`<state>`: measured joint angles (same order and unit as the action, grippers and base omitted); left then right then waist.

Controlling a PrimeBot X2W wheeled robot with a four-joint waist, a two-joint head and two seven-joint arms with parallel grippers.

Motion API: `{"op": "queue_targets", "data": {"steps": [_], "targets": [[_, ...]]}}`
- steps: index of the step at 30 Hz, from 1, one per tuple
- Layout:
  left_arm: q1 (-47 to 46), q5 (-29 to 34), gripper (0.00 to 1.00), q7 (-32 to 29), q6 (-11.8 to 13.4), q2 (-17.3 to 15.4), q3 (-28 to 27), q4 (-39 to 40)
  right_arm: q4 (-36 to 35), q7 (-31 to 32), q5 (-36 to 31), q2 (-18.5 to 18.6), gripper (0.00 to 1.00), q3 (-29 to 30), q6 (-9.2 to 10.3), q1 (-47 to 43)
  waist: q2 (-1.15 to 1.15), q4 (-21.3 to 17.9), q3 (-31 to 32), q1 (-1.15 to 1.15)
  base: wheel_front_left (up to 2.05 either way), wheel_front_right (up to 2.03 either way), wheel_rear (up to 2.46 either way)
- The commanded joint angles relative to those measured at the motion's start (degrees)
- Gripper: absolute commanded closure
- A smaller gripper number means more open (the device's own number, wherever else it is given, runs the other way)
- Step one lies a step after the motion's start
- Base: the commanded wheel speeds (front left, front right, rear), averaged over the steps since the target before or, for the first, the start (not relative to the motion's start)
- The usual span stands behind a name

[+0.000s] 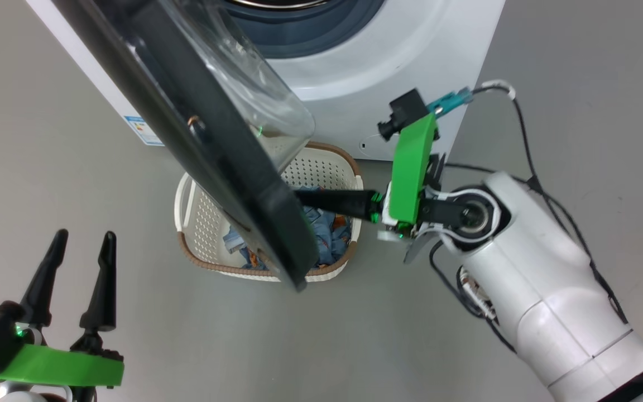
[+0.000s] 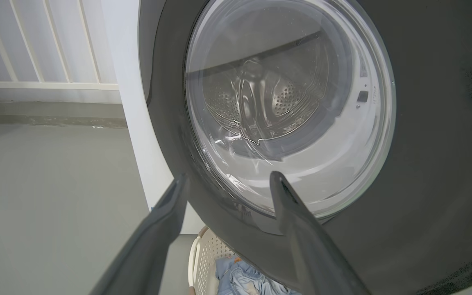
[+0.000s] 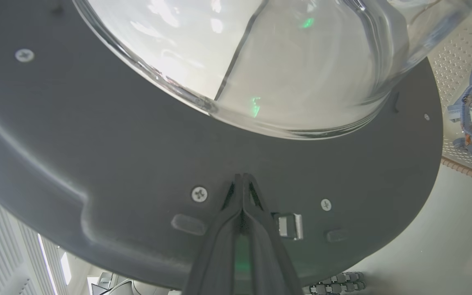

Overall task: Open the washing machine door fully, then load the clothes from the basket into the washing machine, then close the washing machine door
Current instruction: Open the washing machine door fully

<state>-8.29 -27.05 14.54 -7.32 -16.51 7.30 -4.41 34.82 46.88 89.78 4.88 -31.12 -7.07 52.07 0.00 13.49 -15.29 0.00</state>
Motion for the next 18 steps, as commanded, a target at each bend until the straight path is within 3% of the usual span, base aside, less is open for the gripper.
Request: {"op": "queue_targets", "data": {"steps": [1,18], "targets": [[-0.1,0.7,0.00,0.5,-0.2,-1.8,-2.4,0.9,-2.2,-1.2,1.7,-2.0,1.00,-2.4,-0.42,-1.9,0.00,0.2,0.2,0.00,0.00,0.00,0.00],[-0.8,0.8,0.00,0.5,-0.2,-1.7,-3.0,0.2,-4.8,-11.5,18.0,-2.0,1.00,-19.9,-0.42,-1.3,0.00,0.9,0.6,0.00,0.00,0.00,0.00]]}}
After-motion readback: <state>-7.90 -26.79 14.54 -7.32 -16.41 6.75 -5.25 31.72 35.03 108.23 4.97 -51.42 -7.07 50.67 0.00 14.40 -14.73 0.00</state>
